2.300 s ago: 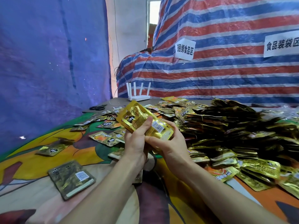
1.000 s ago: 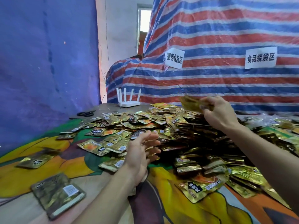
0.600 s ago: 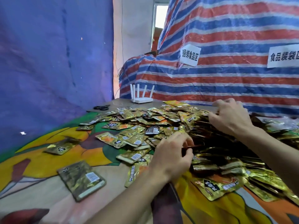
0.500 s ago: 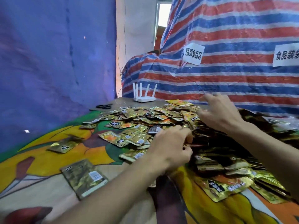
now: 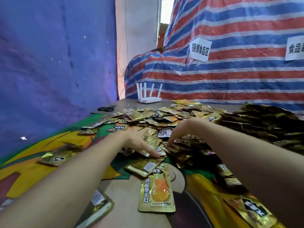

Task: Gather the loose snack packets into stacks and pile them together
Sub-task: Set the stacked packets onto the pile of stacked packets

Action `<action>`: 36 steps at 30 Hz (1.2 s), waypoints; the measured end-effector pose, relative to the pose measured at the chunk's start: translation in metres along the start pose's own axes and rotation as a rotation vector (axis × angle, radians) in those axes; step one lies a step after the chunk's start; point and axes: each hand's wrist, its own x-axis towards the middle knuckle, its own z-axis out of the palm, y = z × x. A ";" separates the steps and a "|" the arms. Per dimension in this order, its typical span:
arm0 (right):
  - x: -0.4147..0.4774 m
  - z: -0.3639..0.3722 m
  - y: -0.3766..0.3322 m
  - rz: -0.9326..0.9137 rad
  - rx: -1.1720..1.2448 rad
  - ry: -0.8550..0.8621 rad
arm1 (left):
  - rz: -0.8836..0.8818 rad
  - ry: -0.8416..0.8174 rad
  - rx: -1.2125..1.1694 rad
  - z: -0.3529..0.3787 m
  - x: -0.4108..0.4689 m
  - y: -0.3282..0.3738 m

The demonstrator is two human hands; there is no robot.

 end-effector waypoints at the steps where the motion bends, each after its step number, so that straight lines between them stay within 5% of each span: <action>1: 0.004 -0.003 0.002 0.018 0.002 -0.048 | -0.004 -0.039 -0.048 0.000 0.006 -0.001; 11: 0.015 -0.009 -0.005 0.117 0.004 -0.065 | 0.047 0.053 -0.088 -0.011 0.014 -0.005; 22: 0.008 0.015 -0.027 -0.172 -0.289 0.420 | -0.020 0.281 0.090 0.002 -0.020 0.023; 36: -0.052 -0.016 0.000 -0.265 0.645 0.821 | -0.098 0.616 -0.453 -0.003 -0.046 0.025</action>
